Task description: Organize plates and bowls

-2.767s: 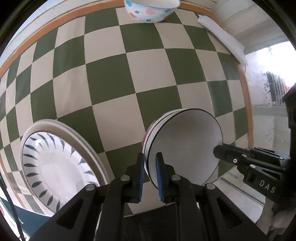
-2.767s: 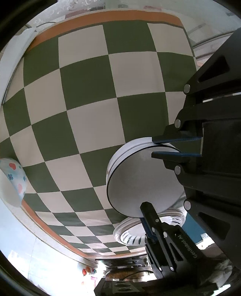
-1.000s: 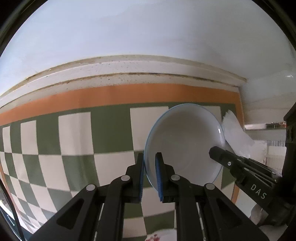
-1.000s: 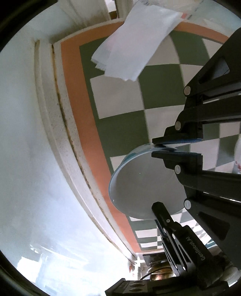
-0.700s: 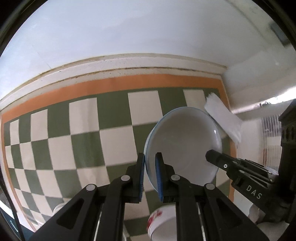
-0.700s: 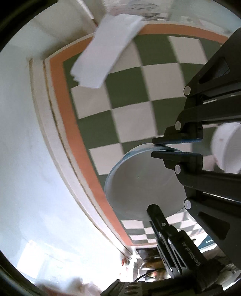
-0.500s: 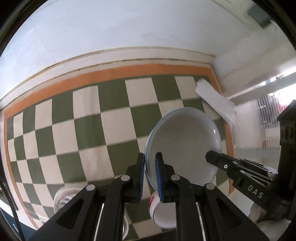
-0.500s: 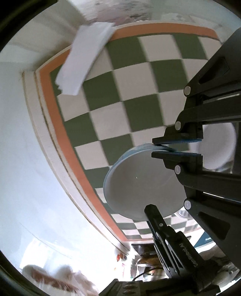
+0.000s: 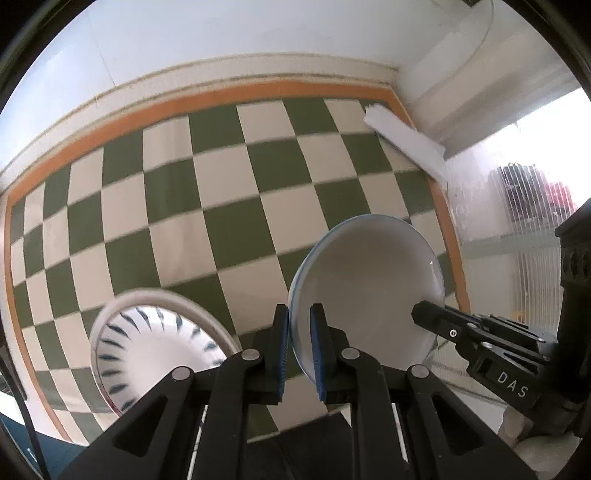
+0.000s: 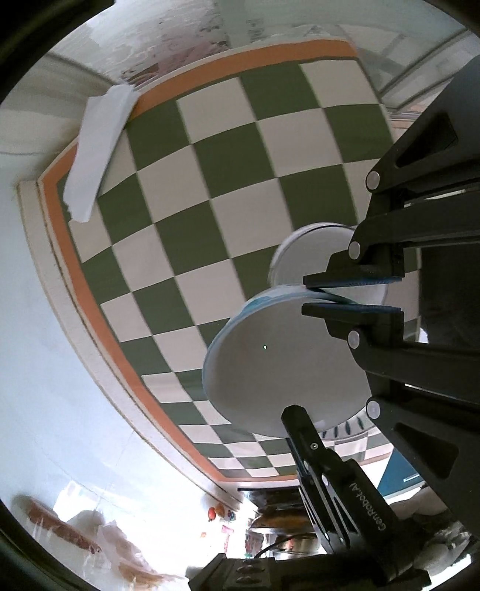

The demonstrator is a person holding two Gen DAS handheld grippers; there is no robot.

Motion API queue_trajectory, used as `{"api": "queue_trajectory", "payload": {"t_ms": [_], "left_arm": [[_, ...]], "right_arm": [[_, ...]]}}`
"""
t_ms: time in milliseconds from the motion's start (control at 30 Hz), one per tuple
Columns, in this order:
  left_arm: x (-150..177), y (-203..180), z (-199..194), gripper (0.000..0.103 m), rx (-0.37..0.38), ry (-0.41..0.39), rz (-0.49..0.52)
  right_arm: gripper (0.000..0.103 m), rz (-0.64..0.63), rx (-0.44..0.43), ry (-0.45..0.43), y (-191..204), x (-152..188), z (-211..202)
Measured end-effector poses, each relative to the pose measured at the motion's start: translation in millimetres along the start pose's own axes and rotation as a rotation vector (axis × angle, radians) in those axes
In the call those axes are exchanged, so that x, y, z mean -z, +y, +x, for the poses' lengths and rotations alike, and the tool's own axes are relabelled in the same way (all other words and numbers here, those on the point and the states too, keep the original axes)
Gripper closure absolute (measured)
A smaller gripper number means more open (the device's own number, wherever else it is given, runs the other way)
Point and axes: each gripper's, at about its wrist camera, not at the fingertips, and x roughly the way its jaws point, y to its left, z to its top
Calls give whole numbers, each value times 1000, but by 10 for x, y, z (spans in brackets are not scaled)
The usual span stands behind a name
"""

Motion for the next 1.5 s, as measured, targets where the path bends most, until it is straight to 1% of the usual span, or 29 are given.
{"api": "queue_trajectory", "payload": {"t_ms": [167, 467, 733, 1067, 1400, 1500], "left_arm": [[127, -15, 100, 93, 13, 28, 4], [173, -127, 321, 93, 4, 69, 29], [154, -132, 527, 93, -6, 104, 28], [155, -163, 685, 93, -45, 133, 40], [153, -188, 708, 93, -66, 130, 39], [154, -198, 711, 93, -72, 128, 37]], "right_arm": [[94, 6, 7, 19, -68, 179, 39], [94, 40, 25, 40, -244, 262, 141], [94, 53, 34, 71, -366, 262, 304], [93, 51, 44, 96, -411, 208, 421], [93, 35, 52, 119, -411, 181, 477], [91, 29, 50, 130, -400, 169, 495]]}}
